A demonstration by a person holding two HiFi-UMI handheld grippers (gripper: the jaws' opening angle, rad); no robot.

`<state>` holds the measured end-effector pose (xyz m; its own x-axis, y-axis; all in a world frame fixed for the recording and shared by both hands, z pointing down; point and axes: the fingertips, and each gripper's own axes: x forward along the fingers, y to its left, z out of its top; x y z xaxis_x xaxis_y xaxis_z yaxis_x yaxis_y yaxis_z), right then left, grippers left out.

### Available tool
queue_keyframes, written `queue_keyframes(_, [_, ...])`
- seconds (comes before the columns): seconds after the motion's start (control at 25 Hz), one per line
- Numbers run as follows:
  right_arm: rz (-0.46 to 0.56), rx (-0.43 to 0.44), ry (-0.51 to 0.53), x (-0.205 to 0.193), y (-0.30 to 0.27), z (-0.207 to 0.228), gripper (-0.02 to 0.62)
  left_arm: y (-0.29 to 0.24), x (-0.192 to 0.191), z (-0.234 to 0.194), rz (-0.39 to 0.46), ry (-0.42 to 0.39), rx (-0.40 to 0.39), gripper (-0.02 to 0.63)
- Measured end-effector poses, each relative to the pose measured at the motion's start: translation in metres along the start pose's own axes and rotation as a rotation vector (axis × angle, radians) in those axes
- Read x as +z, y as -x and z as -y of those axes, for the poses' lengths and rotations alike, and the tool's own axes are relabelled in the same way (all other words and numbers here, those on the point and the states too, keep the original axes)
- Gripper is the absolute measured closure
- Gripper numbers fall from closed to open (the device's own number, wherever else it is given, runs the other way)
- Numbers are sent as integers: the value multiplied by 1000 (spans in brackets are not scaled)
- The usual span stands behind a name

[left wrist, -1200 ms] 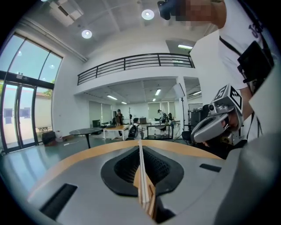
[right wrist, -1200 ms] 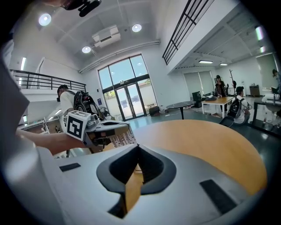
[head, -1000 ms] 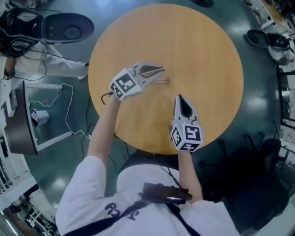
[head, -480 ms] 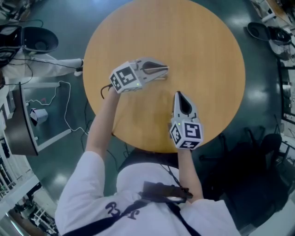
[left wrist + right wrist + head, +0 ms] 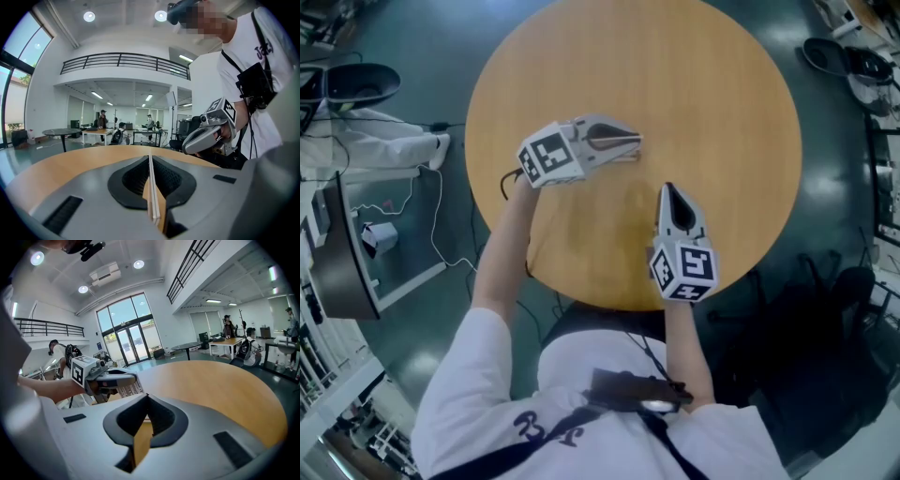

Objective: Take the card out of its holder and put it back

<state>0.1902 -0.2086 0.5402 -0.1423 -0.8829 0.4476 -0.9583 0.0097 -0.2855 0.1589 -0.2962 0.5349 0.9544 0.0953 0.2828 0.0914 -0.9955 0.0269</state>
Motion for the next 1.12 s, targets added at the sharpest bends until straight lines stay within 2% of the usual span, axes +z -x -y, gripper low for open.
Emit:
queue_keyframes(0.44, [-18, 6, -6, -5, -7, -7, 581, -6, -15, 5, -57, -14, -28, 578])
queue_keyframes(0.72, [-36, -4, -11, -11, -12, -3, 581, -12, -33, 1, -41, 37, -22, 578])
queue_keyframes(0.92, [-40, -13, -13, -11, -14, 3, 582, -21, -58, 5, -99, 49, -39, 578])
queue_keyframes(1.12, [-39, -22, -18, -9, -16, 11, 581, -24, -68, -1, -136, 30, 9, 575])
